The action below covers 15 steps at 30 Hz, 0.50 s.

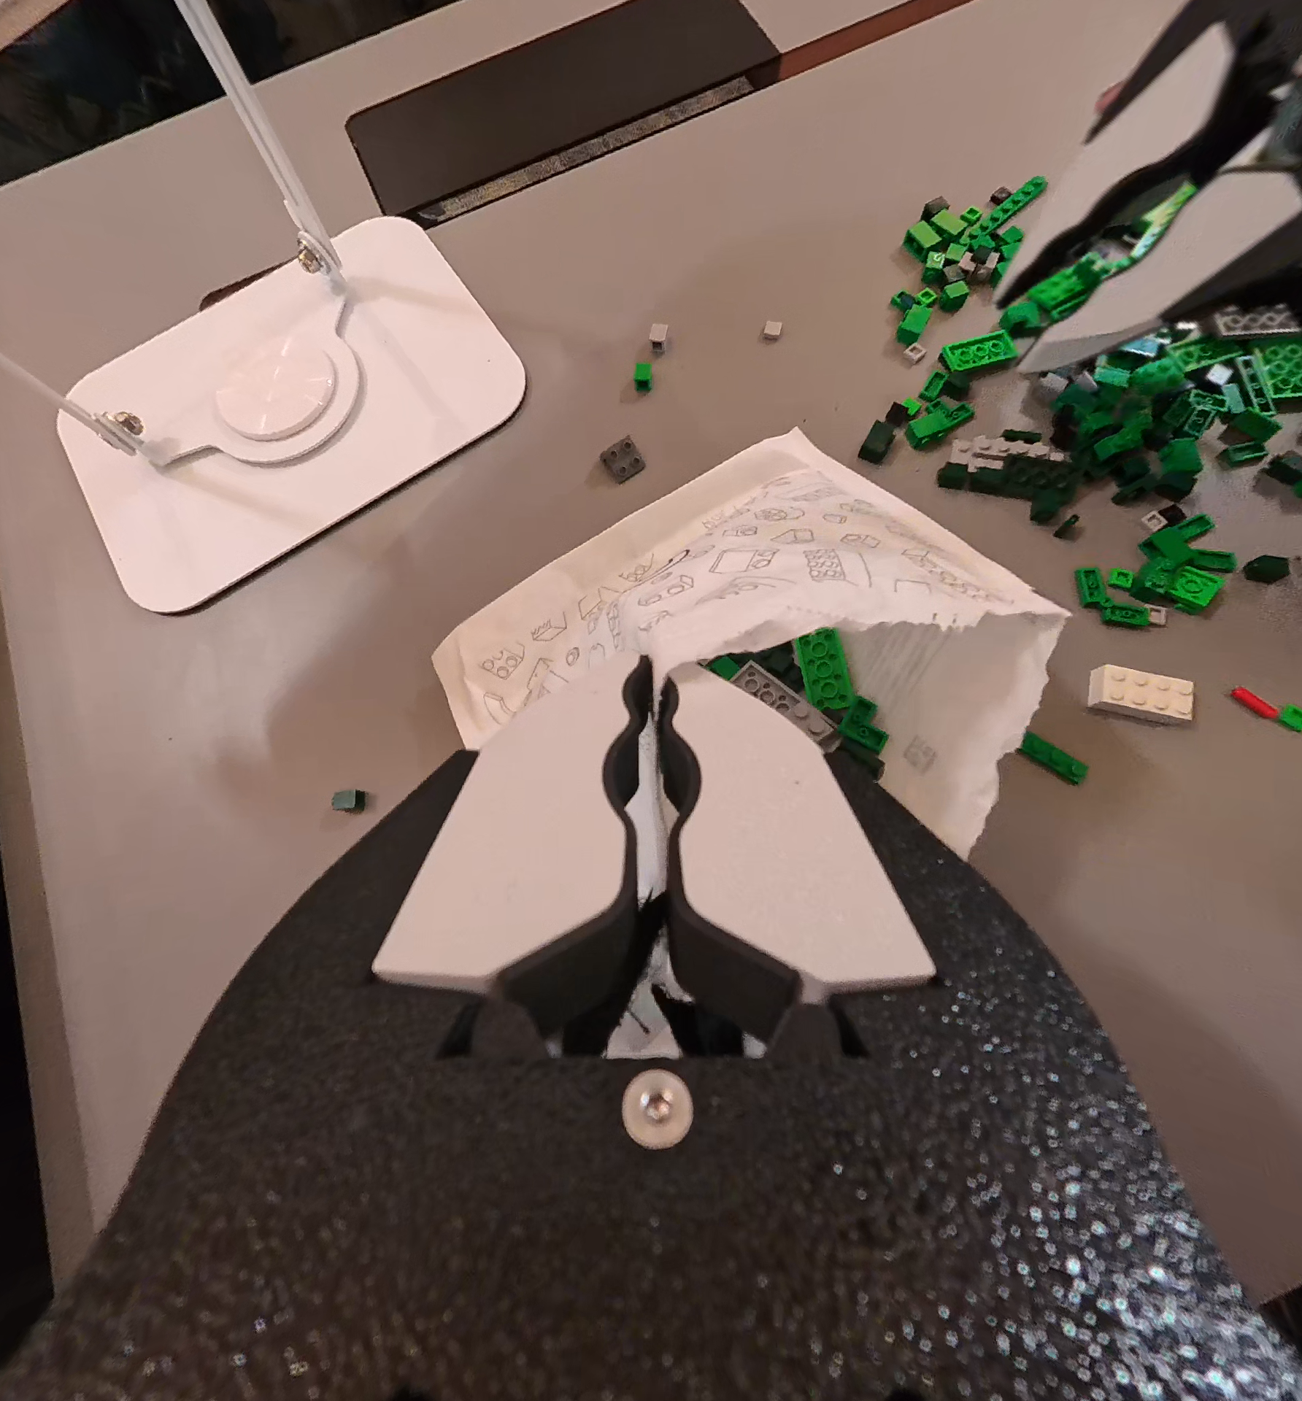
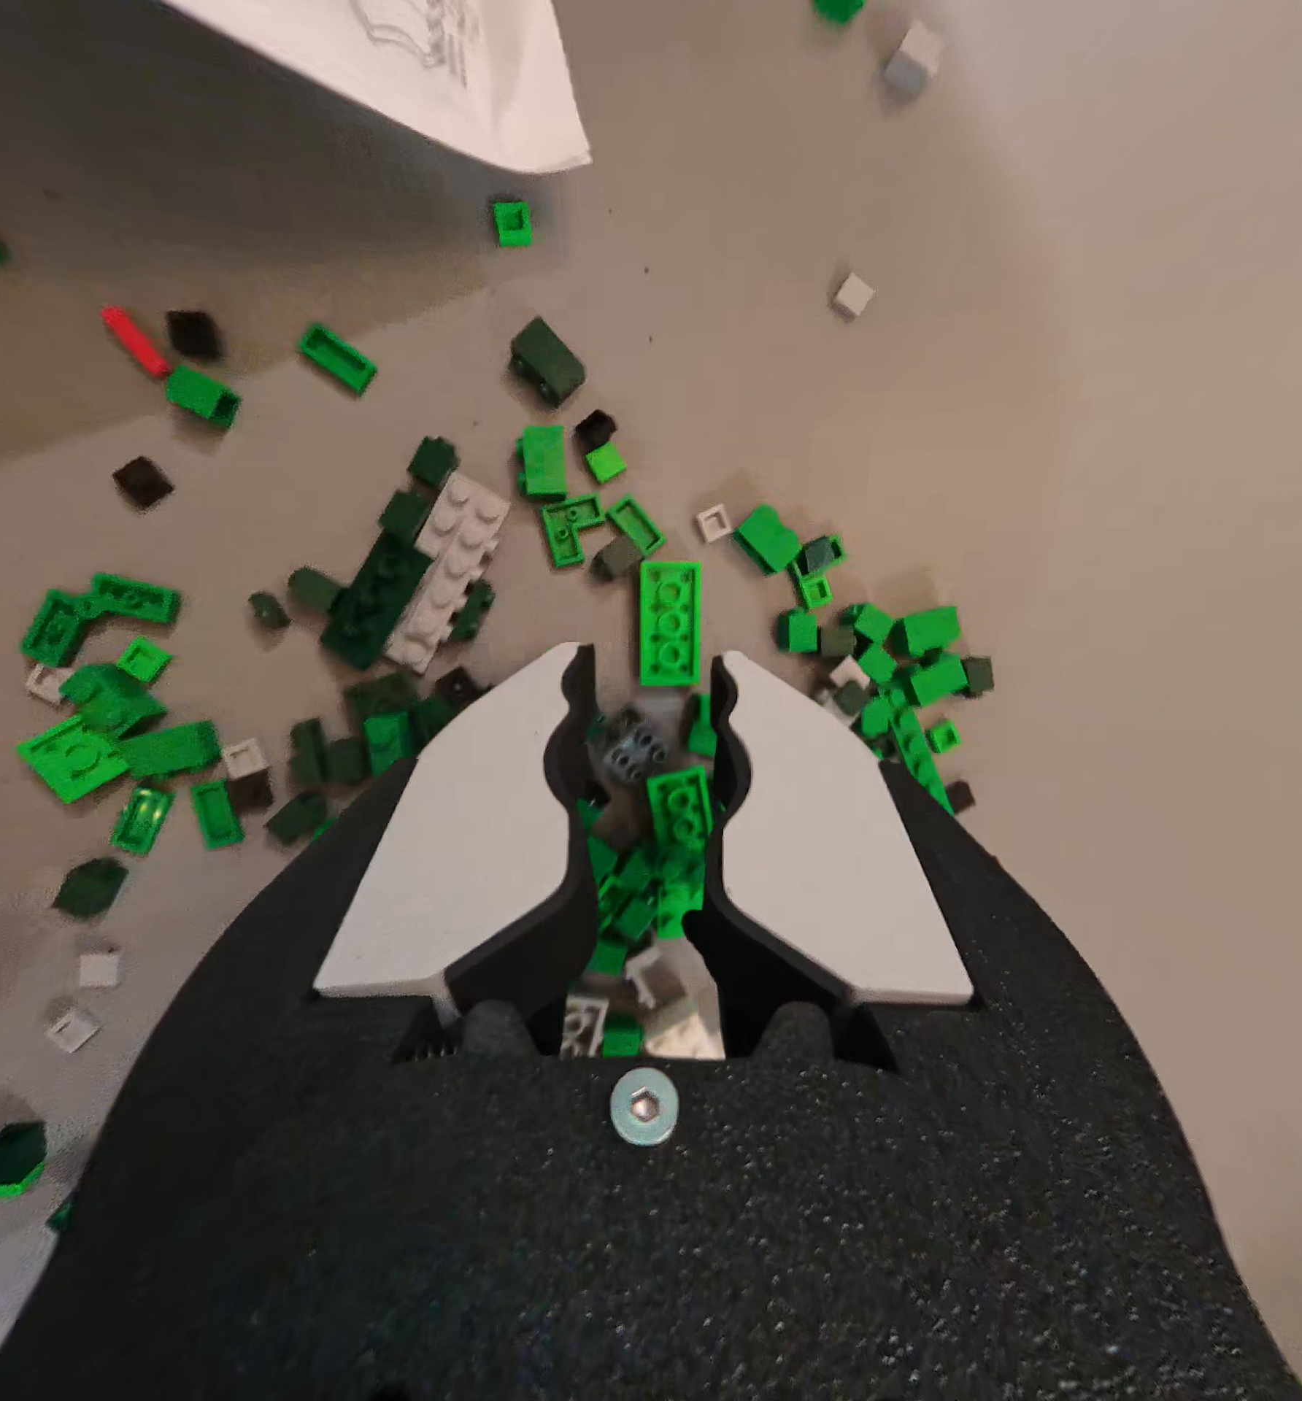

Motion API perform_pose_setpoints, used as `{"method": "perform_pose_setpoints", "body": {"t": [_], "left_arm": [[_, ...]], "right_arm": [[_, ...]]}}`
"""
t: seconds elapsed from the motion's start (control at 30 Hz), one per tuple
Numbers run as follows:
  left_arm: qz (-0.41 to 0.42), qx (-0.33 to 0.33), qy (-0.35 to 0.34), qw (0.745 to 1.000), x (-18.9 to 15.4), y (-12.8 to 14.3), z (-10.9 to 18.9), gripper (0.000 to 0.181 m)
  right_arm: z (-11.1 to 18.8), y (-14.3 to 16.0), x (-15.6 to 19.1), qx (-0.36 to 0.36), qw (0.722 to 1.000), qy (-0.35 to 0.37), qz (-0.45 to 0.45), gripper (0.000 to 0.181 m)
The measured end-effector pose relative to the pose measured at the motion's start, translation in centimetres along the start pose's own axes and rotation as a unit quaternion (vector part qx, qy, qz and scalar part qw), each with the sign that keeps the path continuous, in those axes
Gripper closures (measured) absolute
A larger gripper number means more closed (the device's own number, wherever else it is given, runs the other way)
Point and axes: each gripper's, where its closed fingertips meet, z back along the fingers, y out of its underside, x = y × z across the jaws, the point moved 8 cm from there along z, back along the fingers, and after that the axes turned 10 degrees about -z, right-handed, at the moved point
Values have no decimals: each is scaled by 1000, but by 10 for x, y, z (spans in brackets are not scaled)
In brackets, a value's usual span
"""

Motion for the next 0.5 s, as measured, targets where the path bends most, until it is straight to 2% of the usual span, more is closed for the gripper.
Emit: {"method": "perform_pose_setpoints", "body": {"t": [0.1, 0.2, 0.3, 0.33, 0.4, 0.43, 0.5], "left_arm": [[-1, -1, 4, 1000, -1, -1, -2, 181], [0, 2, 6, 1000, 0, 0, -4, 181], [3, 2, 6, 1000, 1, 1, -5, 181], [3, 3, 6, 1000, 1, 1, -5, 181], [4, 2, 5, 1000, 1, 1, -5, 181], [5, 2, 5, 1000, 2, 1, -5, 181], [7, -1, 7, 1000, 2, 1, -5, 181]], "right_arm": [[-10, -6, -6, 17, 999, -35, 0, 153], [-14, -6, -8, 38, 999, -33, 10, 155], [-13, -7, -10, 25, 999, -39, 4, 166], [-10, -8, -9, 1, 999, -49, -6, 166], [4, -17, -3, -100, 987, -115, -44, 166], [14, -22, 1, -161, 971, -162, -67, 166], [35, -30, 11, -268, 922, -260, -100, 166]]}}
